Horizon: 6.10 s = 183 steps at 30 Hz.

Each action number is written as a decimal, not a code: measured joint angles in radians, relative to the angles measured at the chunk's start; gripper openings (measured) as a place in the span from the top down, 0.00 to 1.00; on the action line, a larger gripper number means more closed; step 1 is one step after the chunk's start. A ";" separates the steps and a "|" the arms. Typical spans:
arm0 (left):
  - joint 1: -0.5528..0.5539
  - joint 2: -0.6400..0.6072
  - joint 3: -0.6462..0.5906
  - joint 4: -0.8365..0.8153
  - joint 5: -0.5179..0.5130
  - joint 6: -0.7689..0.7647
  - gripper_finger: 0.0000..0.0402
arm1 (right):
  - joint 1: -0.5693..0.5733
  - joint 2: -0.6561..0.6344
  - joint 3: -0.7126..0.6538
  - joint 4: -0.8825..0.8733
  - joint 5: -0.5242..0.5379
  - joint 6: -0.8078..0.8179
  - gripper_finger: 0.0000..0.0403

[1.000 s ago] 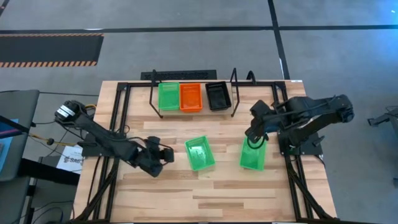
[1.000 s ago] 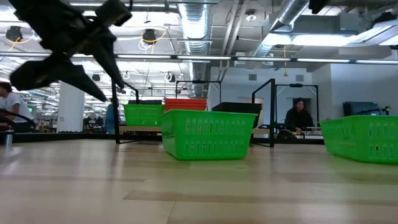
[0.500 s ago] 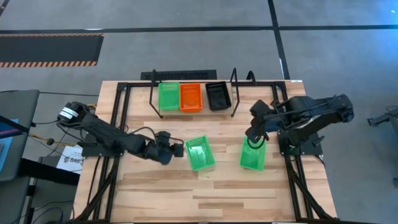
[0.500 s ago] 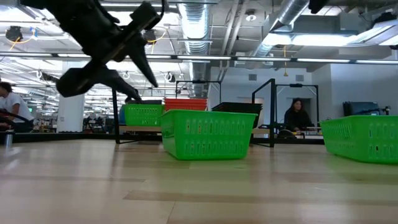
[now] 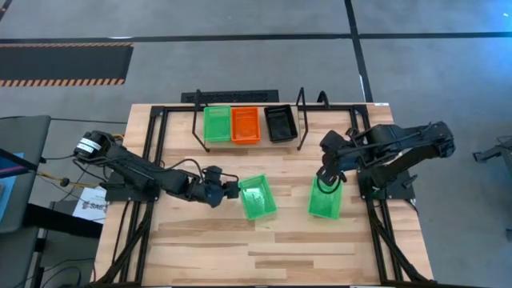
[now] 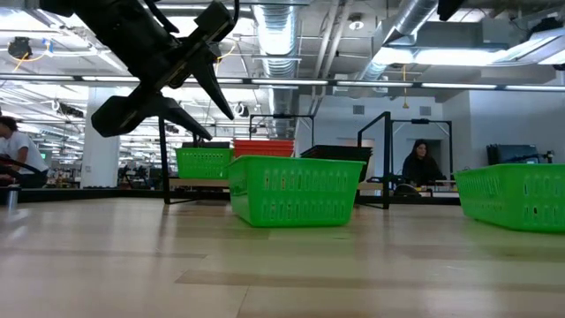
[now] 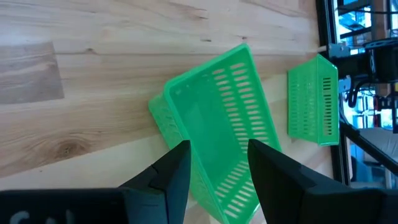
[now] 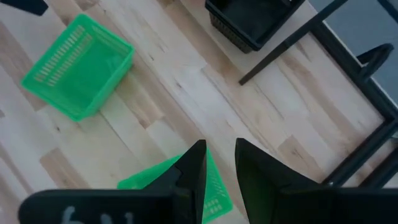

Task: Stack baskets on shelf by color
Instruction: Stack the bottom green bin on top of the green bin on the shelf, then adjust the left green bin on the table, then stack the right green bin on top of the green bin on the shelf

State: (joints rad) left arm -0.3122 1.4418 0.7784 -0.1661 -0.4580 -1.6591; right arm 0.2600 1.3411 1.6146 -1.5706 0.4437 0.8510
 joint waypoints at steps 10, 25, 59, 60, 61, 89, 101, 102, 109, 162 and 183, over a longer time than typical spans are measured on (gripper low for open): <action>-0.023 0.027 0.006 -0.003 -0.016 -0.039 0.64 | -0.001 0.000 0.000 0.001 0.024 -0.033 0.74; 0.036 0.321 0.285 -0.023 0.136 0.132 0.84 | -0.027 0.000 0.000 0.016 0.055 -0.075 0.74; 0.190 0.327 0.361 -0.102 0.286 0.361 0.95 | 0.008 0.000 0.000 0.014 0.052 -0.145 0.74; 0.195 0.327 0.361 -0.106 0.324 0.403 0.95 | 0.008 0.000 0.000 0.014 0.052 -0.145 0.74; 0.199 0.327 0.361 -0.110 0.345 0.445 0.95 | 0.008 0.000 0.000 0.014 0.052 -0.145 0.74; 0.181 0.325 0.778 -0.579 0.345 0.915 0.95 | 0.008 0.000 0.000 0.014 0.054 -0.153 0.74; 0.109 0.357 0.791 -0.628 0.466 2.060 0.95 | -0.006 -0.001 0.006 0.016 0.001 -0.131 0.74; 0.101 0.367 0.792 -0.631 0.445 2.144 0.95 | -0.008 -0.001 0.006 0.018 -0.005 -0.116 0.74; 0.093 0.459 0.787 -0.807 0.288 2.441 0.90 | -0.021 -0.001 0.006 0.029 -0.022 -0.012 0.74; 0.106 0.632 1.078 -0.629 0.030 2.420 0.65 | -0.011 -0.001 0.005 0.068 -0.027 0.032 0.74; 0.049 0.639 1.098 -0.758 0.260 2.761 0.65 | -0.014 0.000 0.038 0.069 -0.131 0.020 0.74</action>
State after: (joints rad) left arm -0.2630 2.0811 1.8765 -0.9245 -0.1978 1.1019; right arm 0.2462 1.3411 1.6522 -1.5013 0.3130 0.8707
